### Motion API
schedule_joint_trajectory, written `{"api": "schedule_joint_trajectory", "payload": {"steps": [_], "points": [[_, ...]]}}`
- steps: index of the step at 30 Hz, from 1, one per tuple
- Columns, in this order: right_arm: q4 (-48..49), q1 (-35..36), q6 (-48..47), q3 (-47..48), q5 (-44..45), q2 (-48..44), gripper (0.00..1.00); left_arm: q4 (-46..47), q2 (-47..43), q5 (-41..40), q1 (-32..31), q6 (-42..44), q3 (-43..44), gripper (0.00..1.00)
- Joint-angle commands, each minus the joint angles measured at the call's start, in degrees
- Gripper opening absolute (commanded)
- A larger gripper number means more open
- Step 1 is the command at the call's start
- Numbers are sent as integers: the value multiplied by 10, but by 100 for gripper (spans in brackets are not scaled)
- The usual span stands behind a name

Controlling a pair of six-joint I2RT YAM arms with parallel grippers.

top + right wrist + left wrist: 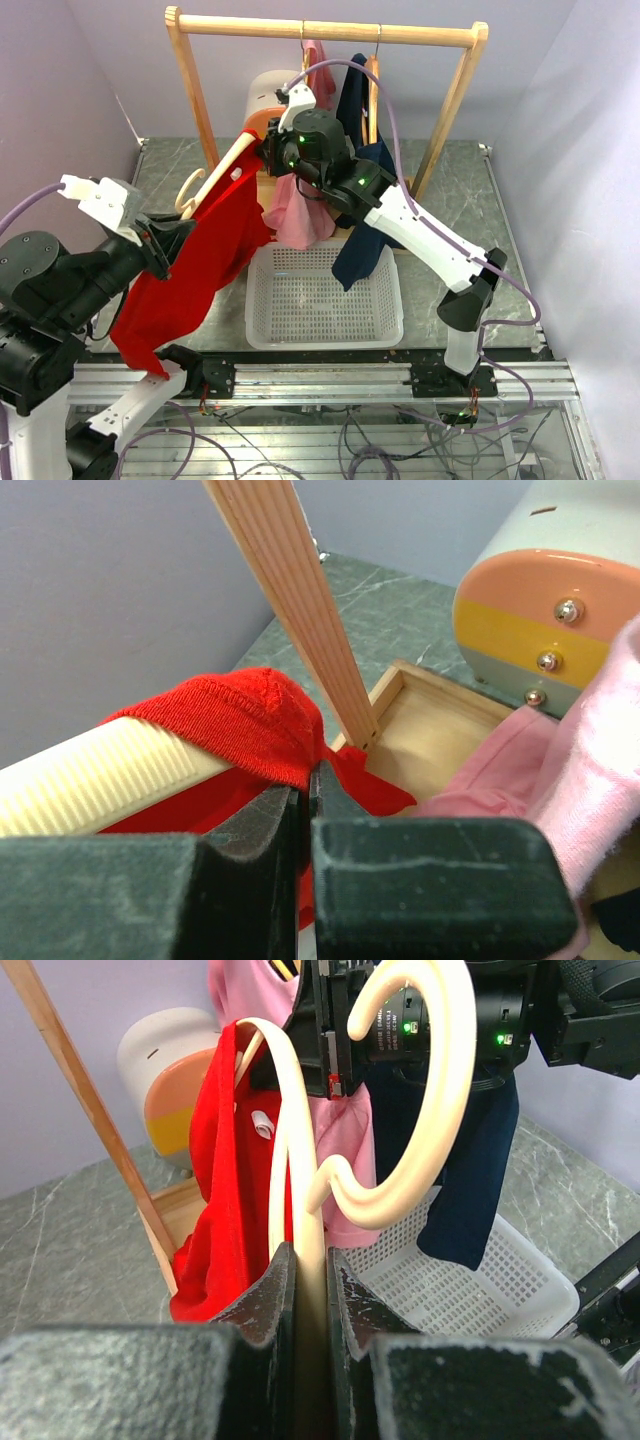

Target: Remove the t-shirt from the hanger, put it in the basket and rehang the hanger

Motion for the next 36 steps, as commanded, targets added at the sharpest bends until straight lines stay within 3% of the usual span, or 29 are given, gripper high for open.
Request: {"api": "schedule_joint_trajectory", "payload": {"steps": [1,6,17,22,26,36], "points": [[-75,-68,-36,-11,157,25,0,39,-52,23,-15,6,77,7],[-108,-81,-24,15,161,39,0,14,-40,1,-26,11,126,7],[-141,-82,-8,31,123,57,0,84,-68,13,-48,3,96,7],[-162,-86,-14,55,118,65,0,99,-80,-35,-56,2,88,7],[-125,-81,-4,-5,61,30,0,132,-94,-89,-56,-2,33,7],[-90,57,-56,-51,55,-50,0,212,-68,-167,-56,-27,-60,7]]}}
